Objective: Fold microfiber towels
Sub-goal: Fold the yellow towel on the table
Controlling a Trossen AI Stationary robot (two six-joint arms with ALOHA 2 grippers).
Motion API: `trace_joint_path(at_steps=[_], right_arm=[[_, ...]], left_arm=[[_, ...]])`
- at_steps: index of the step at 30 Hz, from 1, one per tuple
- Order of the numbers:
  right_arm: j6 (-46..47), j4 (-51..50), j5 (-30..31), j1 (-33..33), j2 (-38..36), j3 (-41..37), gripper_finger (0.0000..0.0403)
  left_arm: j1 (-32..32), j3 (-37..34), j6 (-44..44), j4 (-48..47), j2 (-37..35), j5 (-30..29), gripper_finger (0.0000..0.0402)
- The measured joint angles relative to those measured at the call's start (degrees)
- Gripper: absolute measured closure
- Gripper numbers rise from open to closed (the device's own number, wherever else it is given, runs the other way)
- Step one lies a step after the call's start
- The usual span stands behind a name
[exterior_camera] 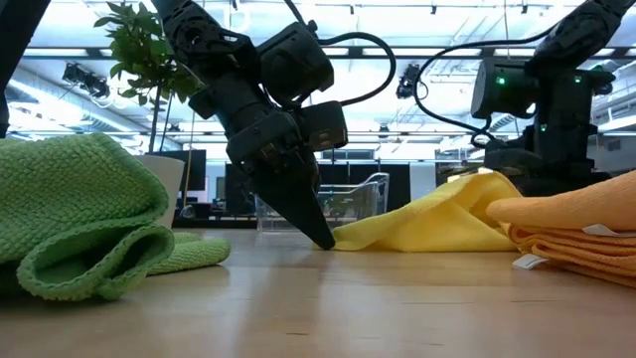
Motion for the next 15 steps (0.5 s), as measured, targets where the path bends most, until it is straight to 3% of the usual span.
trace_joint_path(at_steps=[7,15], right_arm=[[2.1,1.7,-3.4,3.4,-3.5,1.0,0.0399],[4.5,-0.4,3.8,6.3,-13.1,5.1,0.04]], left_arm=[[0.0,0.0,-1.4,0.0,0.0,0.0,0.0395],[0.0,-0.2,-4.1,0.6,-1.3,0.0,0.0395]])
